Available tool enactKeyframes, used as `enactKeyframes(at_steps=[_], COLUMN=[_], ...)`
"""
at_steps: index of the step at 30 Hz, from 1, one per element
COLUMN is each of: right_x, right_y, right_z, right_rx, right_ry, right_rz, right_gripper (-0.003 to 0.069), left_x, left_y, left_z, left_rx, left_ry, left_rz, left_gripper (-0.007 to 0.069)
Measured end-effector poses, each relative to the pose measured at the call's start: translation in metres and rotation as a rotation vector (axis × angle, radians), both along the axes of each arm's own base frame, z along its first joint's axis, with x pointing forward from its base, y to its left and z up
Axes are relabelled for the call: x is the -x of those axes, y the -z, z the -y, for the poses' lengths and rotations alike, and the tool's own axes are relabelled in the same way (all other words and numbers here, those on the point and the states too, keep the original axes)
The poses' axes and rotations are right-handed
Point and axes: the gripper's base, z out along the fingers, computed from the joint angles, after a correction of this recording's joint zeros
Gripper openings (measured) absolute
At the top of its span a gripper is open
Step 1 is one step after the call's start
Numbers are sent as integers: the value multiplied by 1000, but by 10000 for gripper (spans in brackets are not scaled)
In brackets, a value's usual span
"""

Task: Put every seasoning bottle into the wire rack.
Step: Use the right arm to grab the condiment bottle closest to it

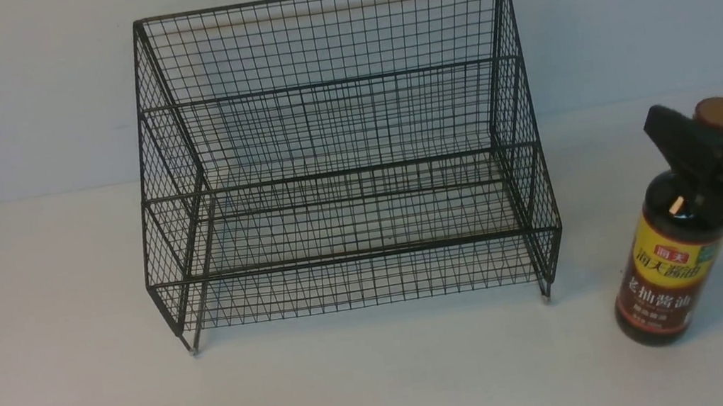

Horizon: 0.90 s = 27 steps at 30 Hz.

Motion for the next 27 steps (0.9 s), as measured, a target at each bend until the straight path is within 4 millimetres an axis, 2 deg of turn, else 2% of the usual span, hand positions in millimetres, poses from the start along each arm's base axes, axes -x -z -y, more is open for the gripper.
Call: enactKeyframes(at_steps=[3,6,8,10,11,12,13,20,27], right_x=[-4,-7,-9,-9,-9,-9,-9,-10,-25], right_y=[9,16,18,17,16,15,15,14,1], right_z=[0,-1,-1,-2,-2,-3,-2,-4,-10], right_rx=[-2,-8,-14,-22,-23,-25,-18,-15,56], right_ry=[-3,-8,-14,-23,-25,-33,-27,-42,-117], right_rz=[-33,-51,-50,-30,-26,-14,-11,-10,-73], right_gripper=[673,619,549,431,402,292,265,267,267], left_x=[0,0,0,0,0,0,0,0,0], left_y=[0,0,0,0,0,0,0,0,0], left_z=[0,0,0,0,0,0,0,0,0], left_rx=[0,0,0,0,0,0,0,0,0], left_ry=[0,0,0,0,0,0,0,0,0], left_rz=[0,0,0,0,0,0,0,0,0], left_gripper=[-5,-5,-5,-5,-5,-5,-5,-5,-5])
